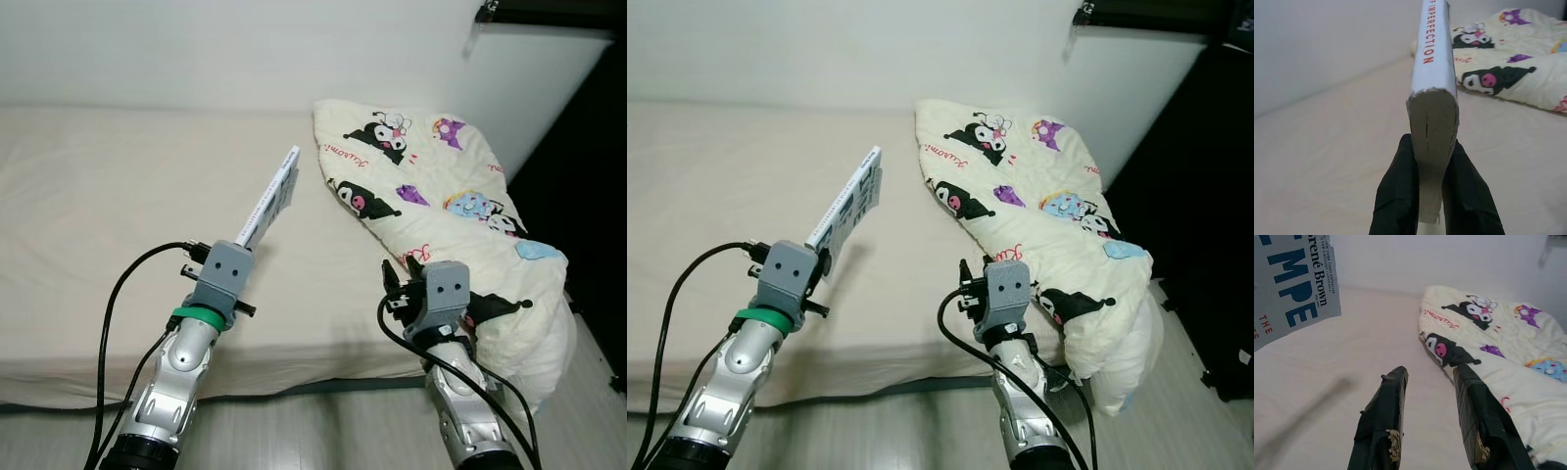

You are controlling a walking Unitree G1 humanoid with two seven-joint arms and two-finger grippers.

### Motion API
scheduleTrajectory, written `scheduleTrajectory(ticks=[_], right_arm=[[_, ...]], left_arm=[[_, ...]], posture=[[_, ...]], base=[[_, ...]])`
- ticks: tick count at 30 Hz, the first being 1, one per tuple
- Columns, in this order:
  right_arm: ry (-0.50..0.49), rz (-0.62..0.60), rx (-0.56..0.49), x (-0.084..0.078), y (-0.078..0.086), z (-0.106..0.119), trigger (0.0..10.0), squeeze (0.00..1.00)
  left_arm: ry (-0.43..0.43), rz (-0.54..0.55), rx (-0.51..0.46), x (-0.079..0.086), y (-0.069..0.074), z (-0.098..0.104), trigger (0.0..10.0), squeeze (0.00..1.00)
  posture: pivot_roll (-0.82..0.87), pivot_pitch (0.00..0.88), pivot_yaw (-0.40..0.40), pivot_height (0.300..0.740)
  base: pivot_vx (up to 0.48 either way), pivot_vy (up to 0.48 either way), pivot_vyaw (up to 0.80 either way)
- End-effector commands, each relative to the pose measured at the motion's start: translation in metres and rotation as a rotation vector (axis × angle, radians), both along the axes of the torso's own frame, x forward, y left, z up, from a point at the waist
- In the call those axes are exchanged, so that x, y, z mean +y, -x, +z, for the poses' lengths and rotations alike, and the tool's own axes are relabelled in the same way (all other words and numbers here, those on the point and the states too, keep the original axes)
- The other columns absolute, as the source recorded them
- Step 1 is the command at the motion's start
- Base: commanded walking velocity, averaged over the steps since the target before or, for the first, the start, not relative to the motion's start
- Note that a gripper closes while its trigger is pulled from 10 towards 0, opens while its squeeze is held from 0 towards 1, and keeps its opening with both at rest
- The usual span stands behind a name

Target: Clean up the room

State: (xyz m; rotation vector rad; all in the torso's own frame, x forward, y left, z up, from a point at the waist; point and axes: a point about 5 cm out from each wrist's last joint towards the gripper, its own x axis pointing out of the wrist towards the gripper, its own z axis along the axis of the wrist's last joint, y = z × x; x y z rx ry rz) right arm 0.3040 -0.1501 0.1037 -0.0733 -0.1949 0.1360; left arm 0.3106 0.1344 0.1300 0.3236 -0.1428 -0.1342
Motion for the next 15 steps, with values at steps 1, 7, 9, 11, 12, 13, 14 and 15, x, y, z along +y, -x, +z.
scheduleTrajectory(ticks=[1,7,9,11,12,13,14,15], right_arm=[[0.03,-0.023,0.014,-0.0037,0.0021,-0.0045,10.0,0.0],[0.025,-0.033,0.01,-0.0062,0.0023,-0.0038,10.0,0.0],[0.016,-0.034,0.01,-0.0066,0.0024,-0.0039,10.0,0.0],[0.002,-0.033,0.01,-0.0066,0.0029,-0.0037,10.0,0.0],[0.002,-0.033,0.01,-0.0066,0.0029,-0.0037,10.0,0.0],[-0.009,-0.033,0.009,-0.0065,0.0032,-0.0036,10.0,0.0],[-0.009,-0.033,0.009,-0.0065,0.0032,-0.0036,10.0,0.0],[-0.017,-0.034,0.01,-0.0064,0.0035,-0.0035,10.0,0.0]], left_arm=[[-0.005,-0.013,-0.013,-0.0029,-0.0008,0.0025,10.0,0.0],[-0.008,-0.017,-0.014,-0.0032,-0.0005,0.0026,10.0,0.0],[-0.008,-0.018,-0.014,-0.0033,-0.0006,0.0027,10.0,0.0],[0.001,-0.023,-0.016,-0.0038,-0.0005,0.0031,10.0,0.0],[0.001,-0.023,-0.016,-0.0038,-0.0005,0.0031,10.0,0.0],[0.007,-0.027,-0.017,-0.0041,-0.0004,0.0033,10.0,0.0],[0.007,-0.027,-0.017,-0.0041,-0.0004,0.0033,10.0,0.0],[0.013,-0.033,-0.018,-0.0046,-0.0002,0.0038,10.0,0.0]], posture=[[0.01,0.089,-0.047,0.74],[0.01,0.094,-0.046,0.74],[0.01,0.094,-0.046,0.74],[0.01,0.096,-0.045,0.74],[0.01,0.096,-0.045,0.74],[0.01,0.096,-0.045,0.74],[0.01,0.096,-0.045,0.74],[0.01,0.096,-0.045,0.74]], base=[[0.0,0.0,0.78],[0.0,0.0,0.74],[0.0,0.0,0.69],[0.0,0.0,0.35],[0.0,0.0,0.0],[0.0,0.0,0.0],[0.0,0.0,0.0],[0.0,0.0,0.0]])
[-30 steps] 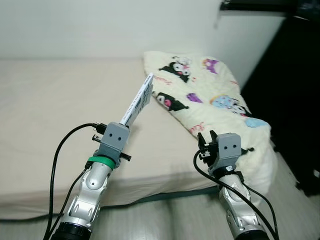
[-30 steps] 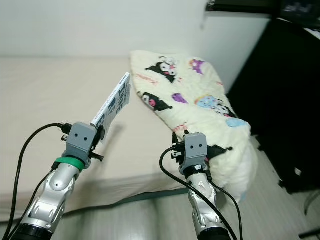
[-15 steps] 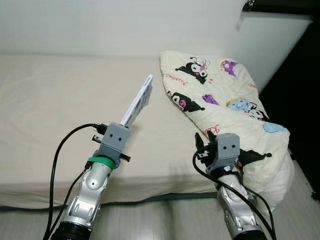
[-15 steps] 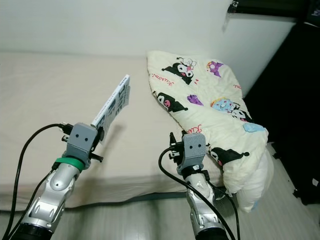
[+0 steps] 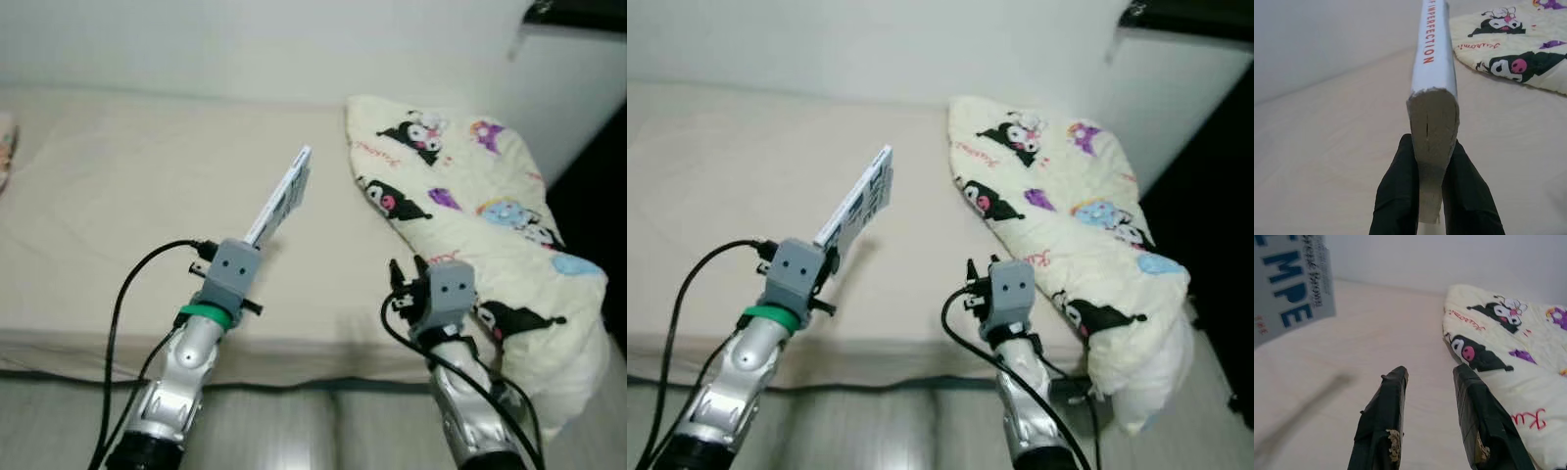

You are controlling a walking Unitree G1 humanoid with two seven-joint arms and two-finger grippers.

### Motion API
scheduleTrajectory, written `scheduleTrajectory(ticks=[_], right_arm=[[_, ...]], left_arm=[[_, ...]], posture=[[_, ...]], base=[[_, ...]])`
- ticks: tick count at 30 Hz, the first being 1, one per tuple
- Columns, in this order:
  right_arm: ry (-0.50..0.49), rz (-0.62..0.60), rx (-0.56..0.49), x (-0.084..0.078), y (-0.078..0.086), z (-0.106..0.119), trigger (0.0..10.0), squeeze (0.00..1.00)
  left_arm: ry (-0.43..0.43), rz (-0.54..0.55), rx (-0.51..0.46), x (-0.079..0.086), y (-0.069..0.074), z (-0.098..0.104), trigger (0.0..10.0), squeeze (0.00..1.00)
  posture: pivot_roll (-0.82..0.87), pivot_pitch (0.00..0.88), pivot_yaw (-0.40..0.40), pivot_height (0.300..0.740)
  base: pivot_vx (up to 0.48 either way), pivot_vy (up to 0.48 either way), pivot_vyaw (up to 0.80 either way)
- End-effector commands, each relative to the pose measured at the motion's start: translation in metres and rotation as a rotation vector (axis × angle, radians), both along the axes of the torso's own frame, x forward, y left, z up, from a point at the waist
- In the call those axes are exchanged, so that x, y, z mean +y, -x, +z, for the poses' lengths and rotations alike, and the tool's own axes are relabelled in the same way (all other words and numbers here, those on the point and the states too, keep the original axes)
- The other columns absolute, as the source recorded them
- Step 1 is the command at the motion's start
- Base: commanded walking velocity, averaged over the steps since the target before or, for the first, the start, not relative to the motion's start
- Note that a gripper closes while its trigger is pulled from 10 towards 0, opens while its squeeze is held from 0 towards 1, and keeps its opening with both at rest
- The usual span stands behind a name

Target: Clean up the room

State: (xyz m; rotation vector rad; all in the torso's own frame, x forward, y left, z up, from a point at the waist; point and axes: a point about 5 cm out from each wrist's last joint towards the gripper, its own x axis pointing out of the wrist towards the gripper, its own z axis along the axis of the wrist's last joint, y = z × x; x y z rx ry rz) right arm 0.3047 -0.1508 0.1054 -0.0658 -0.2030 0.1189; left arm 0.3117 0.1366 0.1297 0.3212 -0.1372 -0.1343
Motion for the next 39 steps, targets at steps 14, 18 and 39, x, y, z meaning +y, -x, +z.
scheduleTrajectory(ticks=[14,18,39], right_arm=[[-0.007,-0.023,0.024,-0.0056,0.0053,-0.0065,10.0,0.0],[-0.006,-0.023,0.025,-0.0057,0.0056,-0.0067,10.0,0.0],[-0.021,-0.031,0.013,-0.0077,0.0047,-0.0039,10.0,0.0]], left_arm=[[0.005,-0.045,-0.029,-0.0072,0.002,0.0054,10.0,0.0],[0.005,-0.047,-0.031,-0.0074,0.0026,0.0057,10.0,0.0],[-0.001,-0.059,-0.037,-0.0085,0.0035,0.0064,10.0,0.0]], posture=[[0.01,0.103,-0.042,0.74],[0.01,0.103,-0.042,0.74],[0.01,0.102,-0.038,0.74]], base=[[-0.17,0.0,0.0],[-0.416,0.0,0.0],[-0.097,0.0,0.49]])
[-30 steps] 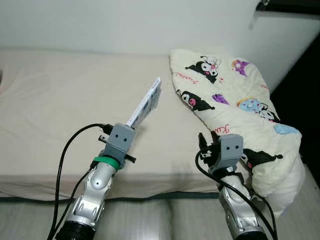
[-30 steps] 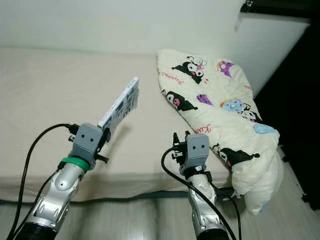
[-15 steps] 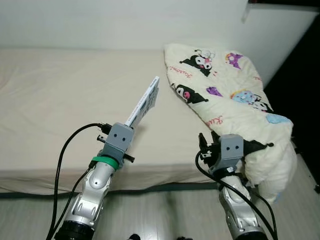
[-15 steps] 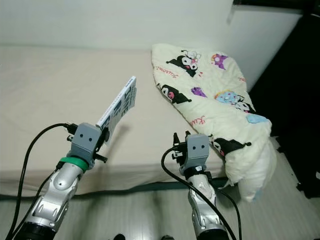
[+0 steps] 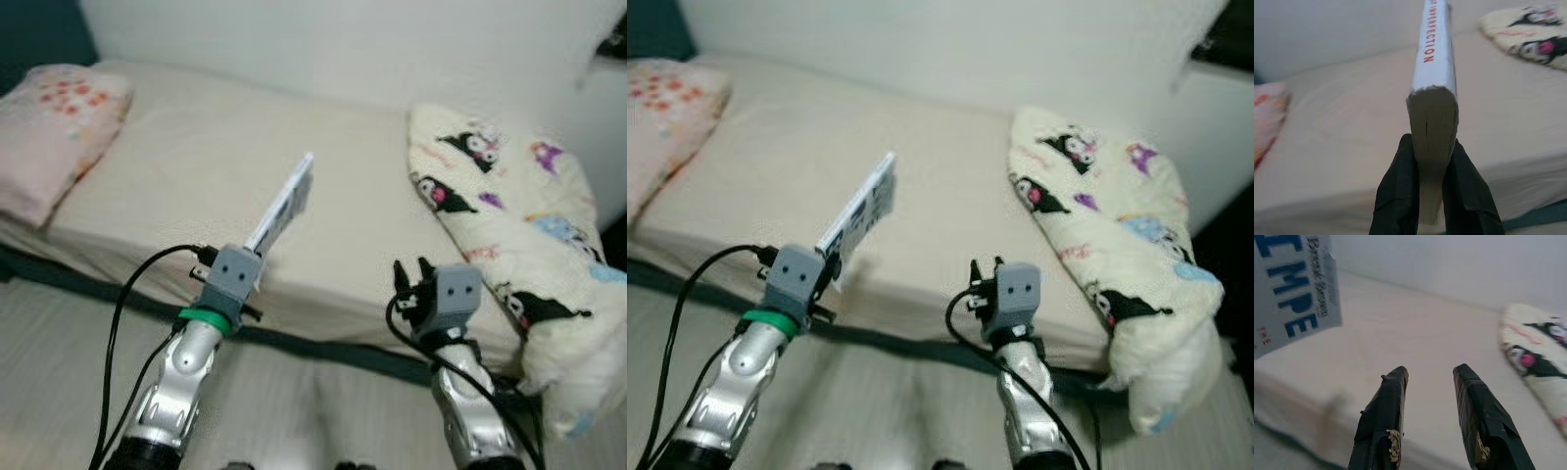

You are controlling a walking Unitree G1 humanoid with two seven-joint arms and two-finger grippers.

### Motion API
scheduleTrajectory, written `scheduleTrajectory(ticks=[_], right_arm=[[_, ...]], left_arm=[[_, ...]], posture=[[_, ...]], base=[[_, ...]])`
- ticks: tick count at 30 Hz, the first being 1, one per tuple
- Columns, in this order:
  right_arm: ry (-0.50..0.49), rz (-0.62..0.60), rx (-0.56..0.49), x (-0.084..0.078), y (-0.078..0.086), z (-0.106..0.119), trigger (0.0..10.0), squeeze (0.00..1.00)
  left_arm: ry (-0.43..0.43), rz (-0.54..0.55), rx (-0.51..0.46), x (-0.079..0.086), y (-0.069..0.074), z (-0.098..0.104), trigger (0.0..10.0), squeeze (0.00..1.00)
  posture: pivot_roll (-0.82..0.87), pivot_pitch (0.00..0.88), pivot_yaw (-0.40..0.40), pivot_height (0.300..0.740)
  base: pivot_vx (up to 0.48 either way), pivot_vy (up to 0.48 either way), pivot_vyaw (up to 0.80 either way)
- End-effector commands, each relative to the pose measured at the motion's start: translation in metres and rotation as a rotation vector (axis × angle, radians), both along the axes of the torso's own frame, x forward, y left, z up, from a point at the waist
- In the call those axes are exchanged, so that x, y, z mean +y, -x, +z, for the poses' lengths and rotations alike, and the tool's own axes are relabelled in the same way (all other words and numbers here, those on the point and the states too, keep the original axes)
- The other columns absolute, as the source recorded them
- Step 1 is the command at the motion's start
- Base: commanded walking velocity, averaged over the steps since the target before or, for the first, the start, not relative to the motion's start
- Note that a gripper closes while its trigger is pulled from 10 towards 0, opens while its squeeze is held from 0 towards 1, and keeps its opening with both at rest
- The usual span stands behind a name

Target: Clean up the room

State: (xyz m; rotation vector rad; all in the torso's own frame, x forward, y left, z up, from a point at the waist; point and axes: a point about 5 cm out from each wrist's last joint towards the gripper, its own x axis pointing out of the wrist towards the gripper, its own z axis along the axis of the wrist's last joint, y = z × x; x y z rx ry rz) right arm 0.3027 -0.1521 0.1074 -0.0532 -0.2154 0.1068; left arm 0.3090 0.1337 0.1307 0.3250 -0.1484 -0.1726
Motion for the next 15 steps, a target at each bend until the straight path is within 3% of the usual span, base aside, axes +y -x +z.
scheduleTrajectory(ticks=[1,9,15], right_arm=[[-0.009,-0.02,0.025,-0.0064,0.0027,-0.0058,10.0,0.0],[-0.026,-0.014,0.025,-0.0054,0.0024,-0.005,10.0,0.0],[-0.024,-0.006,0.027,-0.0032,0.0031,-0.0055,10.0,0.0]], left_arm=[[0.005,-0.02,-0.031,-0.0056,0.0006,0.0053,10.0,0.0],[-0.005,-0.026,-0.043,-0.0057,0.0006,0.0062,10.0,0.0],[-0.006,-0.029,-0.045,-0.0059,0.0006,0.0062,10.0,0.0]], posture=[[0.01,0.102,-0.038,0.74],[0.01,0.102,-0.038,0.74],[0.01,0.102,-0.038,0.74]], base=[[0.0,0.0,0.0],[0.0,0.0,0.0],[0.48,0.0,0.0]])
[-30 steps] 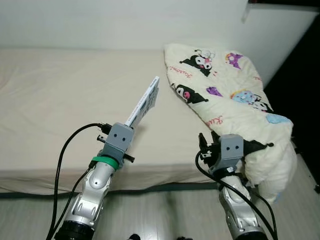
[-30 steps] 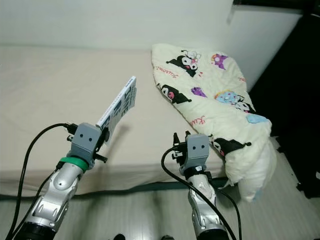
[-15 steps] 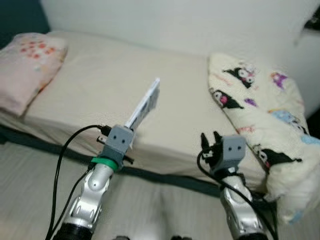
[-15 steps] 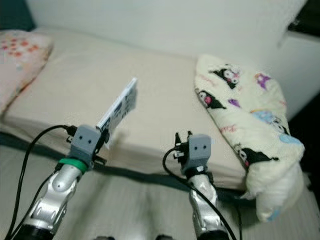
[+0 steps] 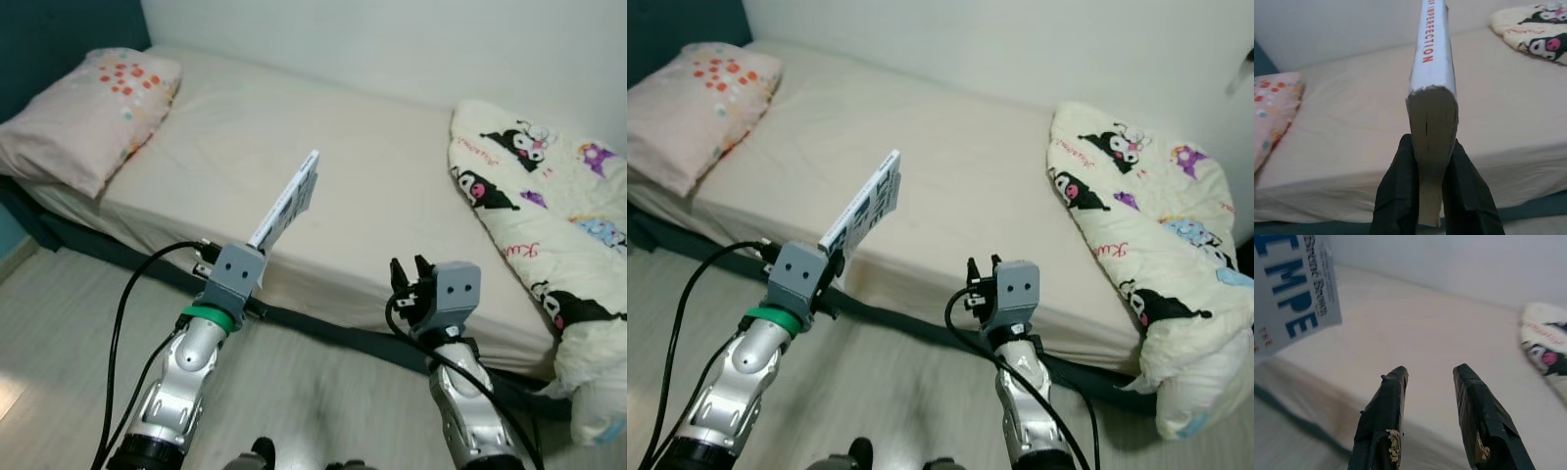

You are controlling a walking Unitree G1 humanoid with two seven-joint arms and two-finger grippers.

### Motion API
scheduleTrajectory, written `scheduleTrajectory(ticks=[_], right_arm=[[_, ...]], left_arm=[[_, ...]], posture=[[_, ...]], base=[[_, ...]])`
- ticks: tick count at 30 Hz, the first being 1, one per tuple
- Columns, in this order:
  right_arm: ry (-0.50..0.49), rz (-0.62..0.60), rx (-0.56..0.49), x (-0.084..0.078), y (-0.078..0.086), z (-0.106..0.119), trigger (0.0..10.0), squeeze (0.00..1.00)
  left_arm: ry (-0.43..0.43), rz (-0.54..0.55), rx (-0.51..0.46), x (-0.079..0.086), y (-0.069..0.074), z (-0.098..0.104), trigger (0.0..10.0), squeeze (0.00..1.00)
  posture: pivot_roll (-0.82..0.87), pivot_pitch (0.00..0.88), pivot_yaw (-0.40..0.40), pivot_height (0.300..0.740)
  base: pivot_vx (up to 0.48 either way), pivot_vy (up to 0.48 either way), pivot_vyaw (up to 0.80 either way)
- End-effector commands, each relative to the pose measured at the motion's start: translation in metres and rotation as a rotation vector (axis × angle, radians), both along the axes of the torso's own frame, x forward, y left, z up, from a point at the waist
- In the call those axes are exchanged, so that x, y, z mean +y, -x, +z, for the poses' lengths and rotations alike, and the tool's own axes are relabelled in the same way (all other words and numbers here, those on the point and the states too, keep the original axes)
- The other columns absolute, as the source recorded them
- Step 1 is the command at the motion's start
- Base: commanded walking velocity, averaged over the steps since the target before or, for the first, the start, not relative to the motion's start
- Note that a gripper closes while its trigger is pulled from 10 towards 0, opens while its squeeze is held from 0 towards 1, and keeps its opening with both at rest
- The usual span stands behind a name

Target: Clean up the room

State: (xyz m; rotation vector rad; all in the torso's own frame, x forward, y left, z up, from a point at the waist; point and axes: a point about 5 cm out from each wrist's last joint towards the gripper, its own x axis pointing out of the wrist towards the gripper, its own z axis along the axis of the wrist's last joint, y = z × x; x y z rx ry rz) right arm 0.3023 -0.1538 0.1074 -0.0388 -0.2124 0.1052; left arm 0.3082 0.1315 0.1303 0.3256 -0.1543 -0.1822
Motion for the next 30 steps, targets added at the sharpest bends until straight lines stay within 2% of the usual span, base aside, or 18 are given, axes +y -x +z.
scheduleTrajectory(ticks=[1,3,17,21,30], right_arm=[[-0.006,-0.006,0.024,-0.0014,0.0029,-0.0058,10.0,0.0],[-0.002,-0.006,0.025,-0.0014,0.003,-0.006,10.0,0.0],[-0.003,0.005,0.027,-0.0011,0.0045,-0.0065,10.0,0.0],[-0.011,0.054,0.038,0.0051,0.0055,-0.0074,10.0,0.0],[-0.008,0.063,0.043,0.007,0.0064,-0.0085,10.0,0.0]], left_arm=[[-0.005,-0.018,-0.041,-0.0037,-0.0001,0.0066,10.0,0.0],[-0.006,-0.018,-0.04,-0.0037,0.0,0.0064,10.0,0.0],[-0.006,-0.016,-0.041,-0.0036,0.0004,0.0062,10.0,0.0],[-0.007,-0.015,-0.041,-0.0038,0.0,0.0062,10.0,0.0],[-0.006,-0.011,-0.041,-0.0032,0.0002,0.006,10.0,0.0]], posture=[[0.01,0.102,-0.038,0.74],[0.01,0.102,-0.038,0.74],[0.0,0.105,-0.032,0.74],[0.0,0.105,-0.032,0.74],[0.0,0.109,-0.033,0.74]], base=[[0.48,0.0,0.0],[0.48,0.0,0.0],[0.48,0.0,0.68],[0.48,0.0,0.0],[0.48,0.0,0.0]])
